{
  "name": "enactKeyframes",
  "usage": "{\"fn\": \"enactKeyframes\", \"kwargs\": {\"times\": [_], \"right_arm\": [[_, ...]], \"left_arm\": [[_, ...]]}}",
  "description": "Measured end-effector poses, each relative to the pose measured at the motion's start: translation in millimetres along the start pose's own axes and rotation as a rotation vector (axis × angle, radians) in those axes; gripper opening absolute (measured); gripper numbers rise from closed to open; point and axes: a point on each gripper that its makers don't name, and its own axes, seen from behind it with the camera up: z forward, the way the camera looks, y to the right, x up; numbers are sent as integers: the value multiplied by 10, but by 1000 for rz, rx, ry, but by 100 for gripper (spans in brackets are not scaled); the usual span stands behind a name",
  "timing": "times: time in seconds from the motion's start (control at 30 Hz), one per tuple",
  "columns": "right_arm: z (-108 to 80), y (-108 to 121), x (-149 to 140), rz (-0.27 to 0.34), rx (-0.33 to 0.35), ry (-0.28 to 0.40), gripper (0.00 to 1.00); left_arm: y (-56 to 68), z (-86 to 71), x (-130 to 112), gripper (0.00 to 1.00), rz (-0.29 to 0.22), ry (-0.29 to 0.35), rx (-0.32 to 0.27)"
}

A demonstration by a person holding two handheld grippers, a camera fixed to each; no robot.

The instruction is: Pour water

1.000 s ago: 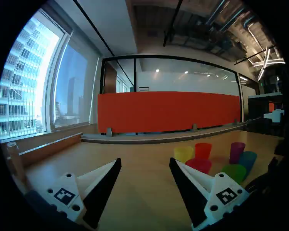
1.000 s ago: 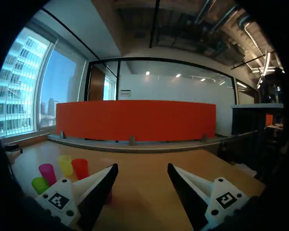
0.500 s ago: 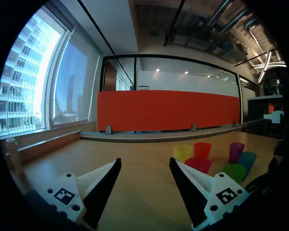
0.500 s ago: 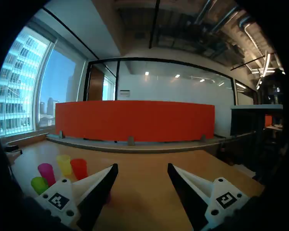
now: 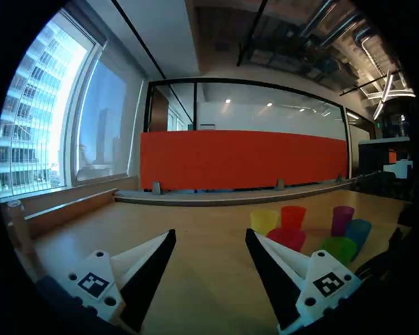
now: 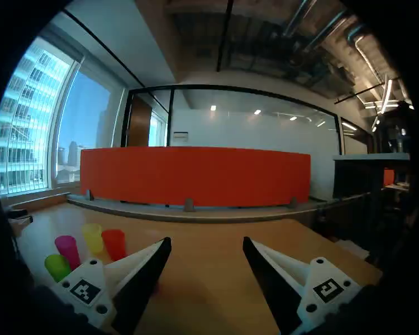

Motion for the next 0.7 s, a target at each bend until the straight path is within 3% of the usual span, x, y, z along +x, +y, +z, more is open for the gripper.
{"fn": "enactKeyframes", "kwargs": {"times": [0.7], "right_arm": [[-86,46,-30,-35,21,57,99]], "left_arm": [[0,-2,4,92,1,0,1]]}}
